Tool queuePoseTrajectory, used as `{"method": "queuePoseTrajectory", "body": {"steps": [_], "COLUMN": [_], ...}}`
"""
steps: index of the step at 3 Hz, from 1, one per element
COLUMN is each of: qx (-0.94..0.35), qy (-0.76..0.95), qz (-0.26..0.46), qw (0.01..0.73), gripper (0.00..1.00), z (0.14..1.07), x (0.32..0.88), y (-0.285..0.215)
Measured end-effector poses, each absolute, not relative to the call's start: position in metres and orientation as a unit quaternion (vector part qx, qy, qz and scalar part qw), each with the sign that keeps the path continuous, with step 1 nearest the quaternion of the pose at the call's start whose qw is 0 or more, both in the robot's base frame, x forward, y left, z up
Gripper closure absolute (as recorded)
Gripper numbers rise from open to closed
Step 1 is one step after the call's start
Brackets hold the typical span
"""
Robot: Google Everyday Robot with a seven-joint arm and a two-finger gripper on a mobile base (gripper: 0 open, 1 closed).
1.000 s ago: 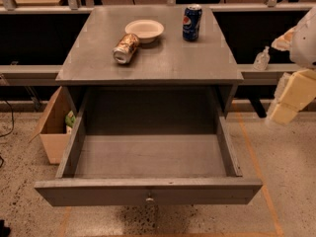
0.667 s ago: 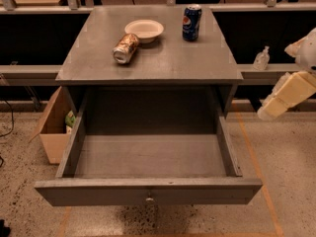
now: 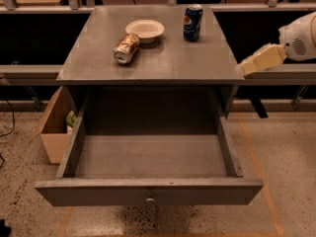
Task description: Place pepsi can into top drawer
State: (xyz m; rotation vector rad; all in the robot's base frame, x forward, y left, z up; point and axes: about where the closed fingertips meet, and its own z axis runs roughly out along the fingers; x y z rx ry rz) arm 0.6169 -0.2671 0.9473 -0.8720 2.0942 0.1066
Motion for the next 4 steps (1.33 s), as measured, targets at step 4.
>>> {"method": "queuePoseTrajectory", "body": {"steps": [4], "qx": [-0.277], "qy": [0.770], "qz": [0.100], "qw": [0.566], "gripper": [0.00], "z": [0.985], "x": [0.784], "y": [-0.259]}}
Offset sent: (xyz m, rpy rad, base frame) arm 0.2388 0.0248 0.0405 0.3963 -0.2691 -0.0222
